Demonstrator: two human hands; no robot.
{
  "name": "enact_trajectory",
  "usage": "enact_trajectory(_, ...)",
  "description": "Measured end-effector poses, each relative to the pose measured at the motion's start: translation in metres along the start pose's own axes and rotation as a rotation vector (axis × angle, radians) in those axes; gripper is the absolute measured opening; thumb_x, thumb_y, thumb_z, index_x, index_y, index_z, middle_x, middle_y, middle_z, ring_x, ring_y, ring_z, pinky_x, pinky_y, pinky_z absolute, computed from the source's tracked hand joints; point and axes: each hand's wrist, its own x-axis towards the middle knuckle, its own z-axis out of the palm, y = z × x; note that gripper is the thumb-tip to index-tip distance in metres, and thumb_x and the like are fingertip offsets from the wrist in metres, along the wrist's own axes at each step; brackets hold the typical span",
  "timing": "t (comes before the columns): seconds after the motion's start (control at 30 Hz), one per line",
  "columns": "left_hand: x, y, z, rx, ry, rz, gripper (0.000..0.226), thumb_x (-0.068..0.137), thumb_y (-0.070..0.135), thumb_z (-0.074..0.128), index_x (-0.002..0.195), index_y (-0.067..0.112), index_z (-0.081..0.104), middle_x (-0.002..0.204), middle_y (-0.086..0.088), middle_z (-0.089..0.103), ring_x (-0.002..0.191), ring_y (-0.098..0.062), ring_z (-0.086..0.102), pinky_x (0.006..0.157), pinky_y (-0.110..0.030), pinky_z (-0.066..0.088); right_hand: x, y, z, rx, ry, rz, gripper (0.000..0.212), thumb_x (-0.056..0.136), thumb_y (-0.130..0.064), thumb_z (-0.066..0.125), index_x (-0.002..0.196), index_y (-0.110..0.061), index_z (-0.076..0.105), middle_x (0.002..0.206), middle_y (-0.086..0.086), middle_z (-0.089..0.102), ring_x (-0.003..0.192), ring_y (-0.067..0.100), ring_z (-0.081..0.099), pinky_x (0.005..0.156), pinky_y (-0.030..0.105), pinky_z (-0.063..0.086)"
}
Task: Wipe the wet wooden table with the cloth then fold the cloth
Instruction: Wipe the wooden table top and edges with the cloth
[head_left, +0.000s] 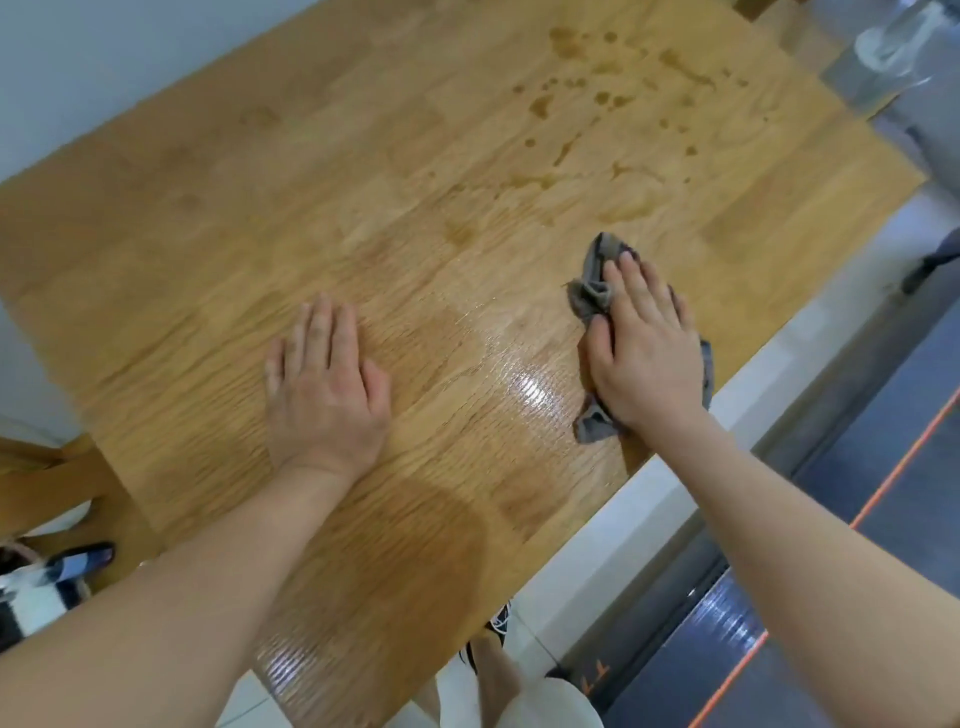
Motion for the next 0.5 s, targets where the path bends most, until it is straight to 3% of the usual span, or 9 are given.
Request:
enact_trajectory(0.07, -0.001, 0.001, 0.0, 0.012, -0.004, 0.005, 0.057, 0.094, 0.03, 0.033, 0.148, 0.011, 0.029, 0.157, -0.01, 0.023, 0.145, -0.024, 0.017, 0.118, -0.045, 0.011, 0.004, 0.003, 0.001, -0.003, 0.036, 0.171, 0.061, 0.096, -0.038, 0.023, 0.152, -0.013, 0.028, 0.16, 0.004, 0.024, 0.149, 0.021, 0.016, 0.119, 0.046, 0.015)
enact_trajectory(0.13, -0.001, 0.001, 0.0, 0.027, -0.005, 0.004, 0.058, 0.094, 0.031, 0.03, 0.148, 0.011, 0.027, 0.157, -0.01, 0.022, 0.146, -0.024, 0.015, 0.118, -0.044, 0.01, -0.021, -0.029, 0.007, 0.004, 0.083, 0.225, 0.061, 0.097, -0.036, 0.027, 0.152, -0.011, 0.028, 0.16, 0.006, 0.025, 0.149, 0.022, 0.016, 0.119, 0.047, 0.015)
enact_trajectory(0.27, -0.002, 0.003, 0.0, 0.046, 0.005, 0.004, 0.061, 0.091, 0.033, 0.026, 0.147, 0.01, 0.029, 0.156, -0.011, 0.024, 0.145, -0.025, 0.017, 0.118, -0.046, 0.013, -0.097, -0.084, 0.012, 0.08, -0.014, -0.182, 0.056, 0.097, -0.036, 0.037, 0.149, -0.014, 0.038, 0.157, 0.003, 0.031, 0.148, 0.019, 0.021, 0.119, 0.047, 0.019)
enact_trajectory(0.33, -0.003, 0.003, 0.0, 0.042, 0.009, 0.005, 0.061, 0.091, 0.032, 0.026, 0.147, 0.009, 0.029, 0.156, -0.011, 0.025, 0.145, -0.026, 0.017, 0.118, -0.046, 0.012, -0.088, -0.057, 0.008, 0.097, -0.047, -0.338, 0.054, 0.098, -0.037, 0.037, 0.147, -0.015, 0.041, 0.156, 0.002, 0.035, 0.147, 0.018, 0.025, 0.117, 0.047, 0.024)
enact_trajectory(0.37, -0.003, 0.002, 0.001, 0.038, 0.014, 0.006, 0.06, 0.091, 0.032, 0.027, 0.147, 0.009, 0.029, 0.156, -0.011, 0.025, 0.145, -0.026, 0.017, 0.118, -0.047, 0.013, -0.076, -0.036, 0.005, 0.077, -0.037, -0.325, 0.054, 0.097, -0.038, 0.036, 0.147, -0.015, 0.042, 0.155, 0.002, 0.036, 0.146, 0.018, 0.027, 0.116, 0.047, 0.025)
enact_trajectory(0.5, -0.001, -0.001, 0.003, 0.031, 0.032, 0.007, 0.059, 0.092, 0.032, 0.029, 0.147, 0.01, 0.029, 0.156, -0.01, 0.026, 0.145, -0.025, 0.018, 0.117, -0.047, 0.013, -0.002, 0.046, -0.011, 0.023, -0.01, 0.191, 0.06, 0.097, -0.038, 0.029, 0.152, -0.014, 0.027, 0.161, 0.003, 0.022, 0.149, 0.021, 0.015, 0.12, 0.045, 0.015)
